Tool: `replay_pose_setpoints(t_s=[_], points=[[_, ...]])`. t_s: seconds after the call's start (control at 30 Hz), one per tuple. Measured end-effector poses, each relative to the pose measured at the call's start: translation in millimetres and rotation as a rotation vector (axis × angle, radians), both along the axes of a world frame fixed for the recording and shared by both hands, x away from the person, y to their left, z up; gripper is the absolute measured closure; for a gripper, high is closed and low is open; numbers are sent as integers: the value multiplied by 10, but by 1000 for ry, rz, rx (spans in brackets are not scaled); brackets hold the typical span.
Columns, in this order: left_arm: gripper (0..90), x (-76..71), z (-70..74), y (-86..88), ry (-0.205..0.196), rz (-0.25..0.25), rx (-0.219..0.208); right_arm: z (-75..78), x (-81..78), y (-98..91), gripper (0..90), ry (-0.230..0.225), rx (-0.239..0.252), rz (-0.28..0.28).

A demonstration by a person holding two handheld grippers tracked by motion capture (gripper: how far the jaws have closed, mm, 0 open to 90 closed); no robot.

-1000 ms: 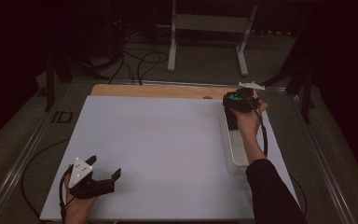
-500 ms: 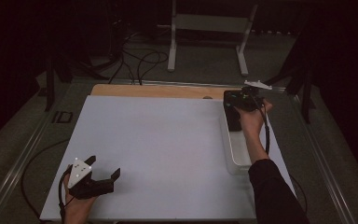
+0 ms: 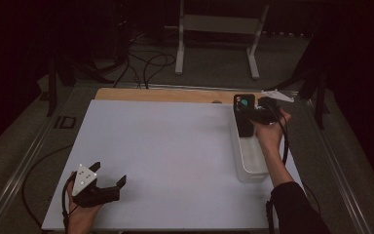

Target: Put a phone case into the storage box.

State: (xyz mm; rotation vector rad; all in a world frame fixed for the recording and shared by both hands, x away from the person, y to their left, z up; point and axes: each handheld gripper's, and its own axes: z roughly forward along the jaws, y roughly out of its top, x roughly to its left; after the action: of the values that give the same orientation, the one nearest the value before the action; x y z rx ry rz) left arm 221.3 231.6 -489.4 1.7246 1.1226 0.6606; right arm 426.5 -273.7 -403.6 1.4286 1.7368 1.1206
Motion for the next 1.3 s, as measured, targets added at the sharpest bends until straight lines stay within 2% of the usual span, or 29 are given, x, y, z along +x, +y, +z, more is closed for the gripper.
replay_pose_setpoints(t_s=[0.13,0.17,0.33,0.4,0.47,0.57,0.63,0.7,0.77,0.83,1.0,1.07,1.3], points=[[2,6,2,0,1,-2,2,56,-216,28,85,-30,-22,61],[2,10,1,-5,2,-3,2,62,-271,39,84,-21,-23,71],[2,16,6,-12,-1,-8,5,26,-580,51,85,-46,-47,120],[2,18,7,-14,-1,-8,5,-12,-683,24,94,-59,-25,129],[2,19,8,-24,-1,-7,19,-58,-772,1,97,-55,-29,142],[2,19,14,-36,-4,-11,33,-120,-898,-52,96,-47,-8,162],[2,19,19,-41,-7,-10,33,-142,-981,-88,96,-46,30,178],[2,18,23,-43,-10,-10,32,-166,-1079,-112,96,-66,59,196],[2,17,26,-46,-12,-12,30,-206,-1175,-118,96,-68,59,215],[2,15,29,-47,-13,-12,32,-251,-1281,-119,96,-85,38,229],[2,10,46,-48,-24,-15,24,-362,-1531,-122,95,-129,31,236],[2,8,50,-51,-26,-16,24,-401,-1610,-129,95,-148,43,242],[2,0,61,-43,-36,-16,24,-507,-1778,-147,95,-172,68,254]])
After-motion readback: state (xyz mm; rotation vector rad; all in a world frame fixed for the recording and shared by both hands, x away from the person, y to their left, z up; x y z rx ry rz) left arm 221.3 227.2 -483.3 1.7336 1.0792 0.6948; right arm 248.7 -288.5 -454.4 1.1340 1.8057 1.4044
